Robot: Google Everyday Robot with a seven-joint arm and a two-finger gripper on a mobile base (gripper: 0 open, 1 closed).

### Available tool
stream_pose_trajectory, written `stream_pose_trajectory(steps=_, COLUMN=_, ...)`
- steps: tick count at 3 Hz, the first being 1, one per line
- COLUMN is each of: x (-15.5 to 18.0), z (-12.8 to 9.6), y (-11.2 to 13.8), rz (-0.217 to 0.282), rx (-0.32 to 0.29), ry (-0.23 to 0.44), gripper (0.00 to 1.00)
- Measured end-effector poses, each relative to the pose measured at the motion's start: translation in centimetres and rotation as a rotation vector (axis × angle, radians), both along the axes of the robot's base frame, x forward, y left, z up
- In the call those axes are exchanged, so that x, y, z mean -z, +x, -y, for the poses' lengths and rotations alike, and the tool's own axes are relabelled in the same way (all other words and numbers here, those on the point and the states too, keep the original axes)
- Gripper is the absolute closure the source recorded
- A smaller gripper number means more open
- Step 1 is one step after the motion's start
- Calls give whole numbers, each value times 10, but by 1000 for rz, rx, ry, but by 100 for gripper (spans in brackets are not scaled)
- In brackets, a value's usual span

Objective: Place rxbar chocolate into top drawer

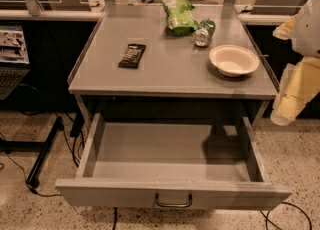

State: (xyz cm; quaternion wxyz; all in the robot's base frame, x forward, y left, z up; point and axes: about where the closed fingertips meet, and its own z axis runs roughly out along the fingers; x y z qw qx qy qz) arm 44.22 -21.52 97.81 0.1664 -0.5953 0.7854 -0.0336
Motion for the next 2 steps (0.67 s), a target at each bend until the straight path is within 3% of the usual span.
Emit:
stream_pose_trajectory(steps=1, x=3, z=-5, y=25, rz=-3, rx=55, ry=56, gripper=0)
stream_pose_trajectory(steps=2, x=15, z=-19, y=75, rz=-46, rx=116, ry=101, gripper=0)
